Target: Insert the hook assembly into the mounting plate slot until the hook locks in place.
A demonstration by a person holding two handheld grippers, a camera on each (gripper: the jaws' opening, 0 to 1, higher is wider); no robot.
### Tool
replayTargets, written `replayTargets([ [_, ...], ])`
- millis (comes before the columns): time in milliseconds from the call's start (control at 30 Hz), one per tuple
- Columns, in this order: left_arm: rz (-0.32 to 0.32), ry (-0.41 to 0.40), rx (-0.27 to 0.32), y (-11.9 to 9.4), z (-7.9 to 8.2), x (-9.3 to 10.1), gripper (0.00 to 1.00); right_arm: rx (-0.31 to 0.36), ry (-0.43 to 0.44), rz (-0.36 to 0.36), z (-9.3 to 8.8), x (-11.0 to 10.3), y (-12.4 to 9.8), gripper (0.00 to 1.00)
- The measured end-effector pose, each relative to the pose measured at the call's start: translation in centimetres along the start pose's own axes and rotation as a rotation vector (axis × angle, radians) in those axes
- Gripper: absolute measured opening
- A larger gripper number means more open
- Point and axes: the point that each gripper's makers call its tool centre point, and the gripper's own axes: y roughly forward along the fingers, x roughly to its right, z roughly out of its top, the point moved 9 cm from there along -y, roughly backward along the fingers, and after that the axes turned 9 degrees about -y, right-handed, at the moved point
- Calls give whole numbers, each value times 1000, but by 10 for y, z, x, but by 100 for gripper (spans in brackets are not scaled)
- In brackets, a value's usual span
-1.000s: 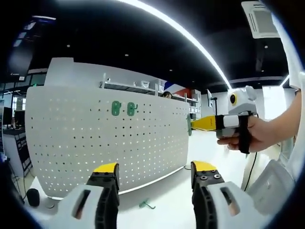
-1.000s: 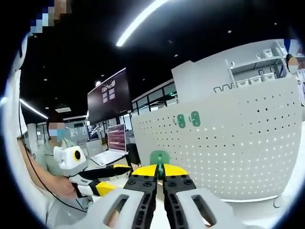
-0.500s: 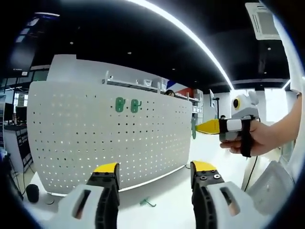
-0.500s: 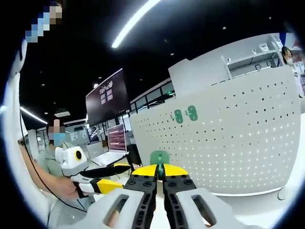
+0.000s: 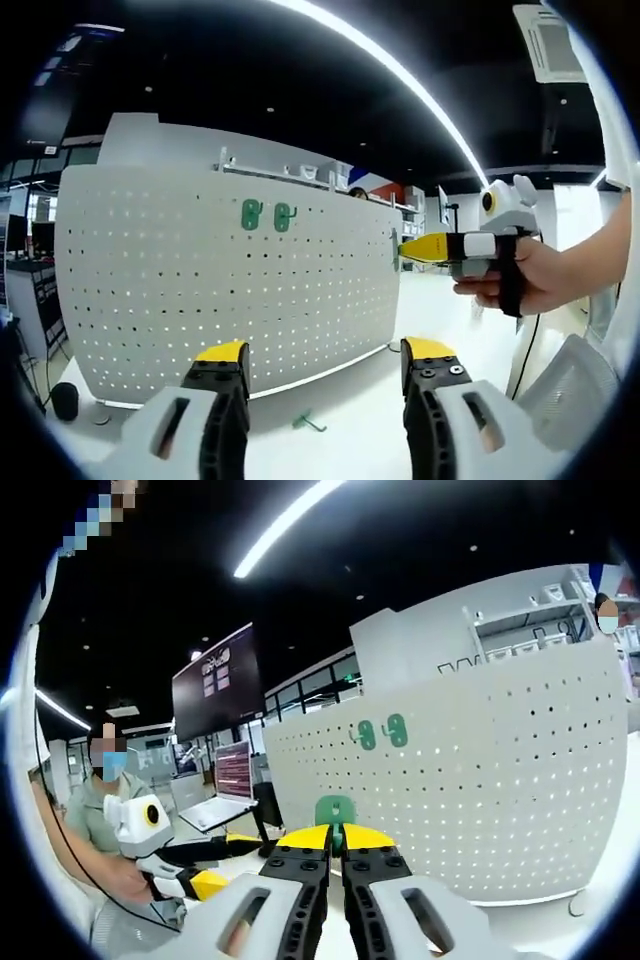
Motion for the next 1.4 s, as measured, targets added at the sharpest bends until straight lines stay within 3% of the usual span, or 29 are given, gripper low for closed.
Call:
replayTargets([
  [367, 1, 30, -24, 1, -4, -4, 62, 8, -36, -73, 6, 9, 9, 1],
  [433, -12, 71, -32, 1, -5, -1, 63, 11, -58, -90, 9, 12, 9, 1],
  [867, 20, 26, -9, -6, -12, -7, 64, -18, -80, -139, 9, 24, 9, 1],
  [1400, 18, 40, 10, -5, -8, -6, 63, -19, -113, -186, 20, 32, 16, 1],
])
